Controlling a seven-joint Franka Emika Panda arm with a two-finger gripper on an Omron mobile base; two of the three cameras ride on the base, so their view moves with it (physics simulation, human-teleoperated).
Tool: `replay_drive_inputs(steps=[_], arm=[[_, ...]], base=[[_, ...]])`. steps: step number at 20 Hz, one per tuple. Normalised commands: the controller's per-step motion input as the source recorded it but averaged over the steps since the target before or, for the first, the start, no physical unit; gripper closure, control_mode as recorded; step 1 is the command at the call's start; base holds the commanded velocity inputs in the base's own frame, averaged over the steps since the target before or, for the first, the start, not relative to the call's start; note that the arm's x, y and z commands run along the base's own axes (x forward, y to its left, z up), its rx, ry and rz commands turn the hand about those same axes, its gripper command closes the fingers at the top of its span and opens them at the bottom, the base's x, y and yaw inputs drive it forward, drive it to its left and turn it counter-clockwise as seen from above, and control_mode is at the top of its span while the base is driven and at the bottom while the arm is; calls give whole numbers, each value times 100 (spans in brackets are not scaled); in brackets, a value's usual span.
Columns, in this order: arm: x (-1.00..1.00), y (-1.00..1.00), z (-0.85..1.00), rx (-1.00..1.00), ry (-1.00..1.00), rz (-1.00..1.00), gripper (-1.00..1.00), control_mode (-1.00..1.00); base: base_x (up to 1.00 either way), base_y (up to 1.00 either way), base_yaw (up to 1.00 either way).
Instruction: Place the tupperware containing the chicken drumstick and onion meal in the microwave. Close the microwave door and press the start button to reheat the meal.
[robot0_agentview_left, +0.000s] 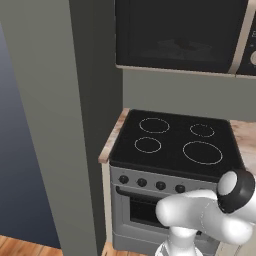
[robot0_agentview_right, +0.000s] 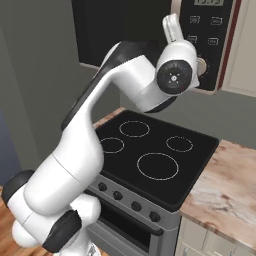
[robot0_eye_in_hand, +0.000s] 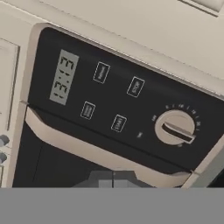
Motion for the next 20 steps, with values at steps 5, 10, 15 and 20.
replay_drive_inputs(steps=[5, 10, 15, 20], arm=[[17, 4, 27, 0, 1, 0, 100, -100], [21, 0, 19, 0, 11, 0, 100, -100], [19, 0, 1, 0, 8, 0, 100, -100], [24, 0, -3, 3, 0, 0, 100, -100]], base=[[0, 0, 0], [0, 0, 0], [0, 0, 0], [0, 0, 0]])
